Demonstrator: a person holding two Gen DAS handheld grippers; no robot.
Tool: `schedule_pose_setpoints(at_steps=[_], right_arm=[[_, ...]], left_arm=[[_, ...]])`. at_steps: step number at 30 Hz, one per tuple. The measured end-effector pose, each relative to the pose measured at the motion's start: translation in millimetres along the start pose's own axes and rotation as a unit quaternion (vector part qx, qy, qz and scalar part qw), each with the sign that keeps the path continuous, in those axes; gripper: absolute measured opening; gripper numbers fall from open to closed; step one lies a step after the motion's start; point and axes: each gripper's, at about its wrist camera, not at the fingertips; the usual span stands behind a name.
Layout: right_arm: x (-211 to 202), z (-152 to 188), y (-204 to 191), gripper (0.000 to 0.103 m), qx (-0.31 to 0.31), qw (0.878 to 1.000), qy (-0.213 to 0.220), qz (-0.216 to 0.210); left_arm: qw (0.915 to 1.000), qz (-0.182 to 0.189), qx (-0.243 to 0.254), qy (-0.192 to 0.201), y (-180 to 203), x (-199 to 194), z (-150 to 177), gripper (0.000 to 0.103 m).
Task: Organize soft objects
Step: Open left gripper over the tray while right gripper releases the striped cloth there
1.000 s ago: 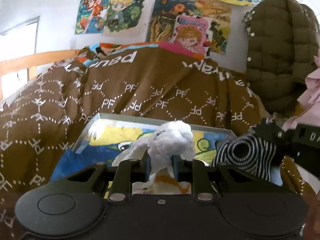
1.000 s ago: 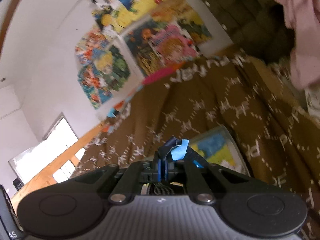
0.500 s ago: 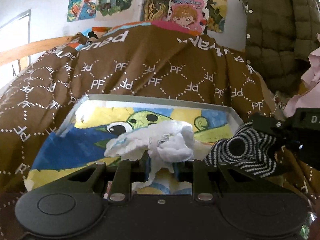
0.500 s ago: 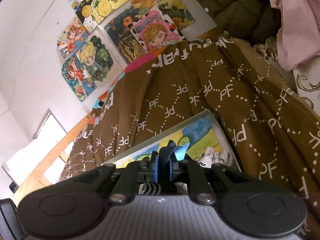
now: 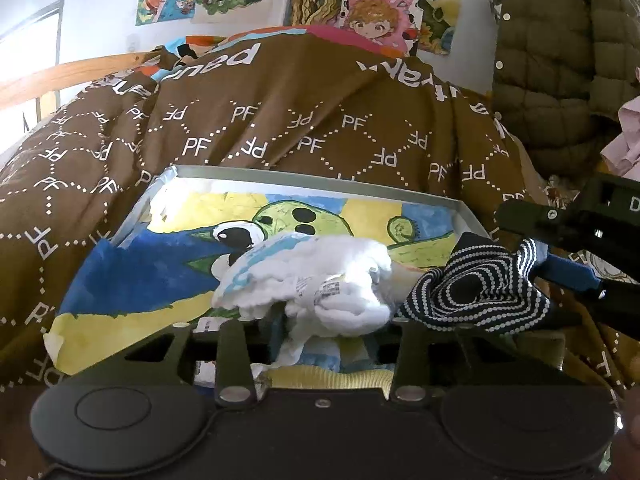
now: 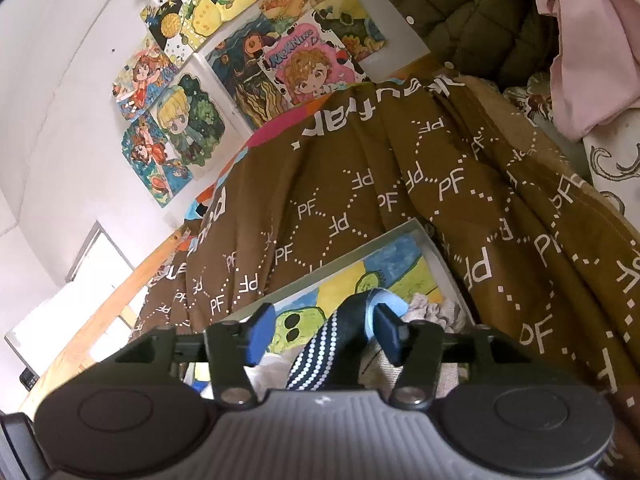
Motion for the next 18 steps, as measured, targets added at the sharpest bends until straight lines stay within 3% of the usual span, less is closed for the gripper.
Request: schedule_pose_setpoints(at_steps=[4, 11, 18], right_arm=[[-1.5, -1.6, 1.3, 0.076, 0.009, 1.0, -0.011, -0.008], [-16.7, -9.3, -6.8, 0.091, 0.009, 1.0, -0.018, -0.019], [-52.3, -23.3, -29.6, 0.101, -0.031, 0.999, -0.007, -0.008]], left_arm=[[0.9999, -0.002, -0.006, 0.008, -1.6, -6.6, 0.9, 0.07], [0.9997, -0.006, -0.012, 0.019, -3.1, -24.1, 0.0, 0.082], [0.9979, -0.009, -0.037, 0.053, -11.5, -70.6, -3.8, 0.094]])
Point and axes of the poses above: each gripper's, at about its wrist camera, not at the fingertips, and x roughly the way its jaws point, y to its right, z to its underside, and after that the axes turned 4 degrees about -x, right-handed
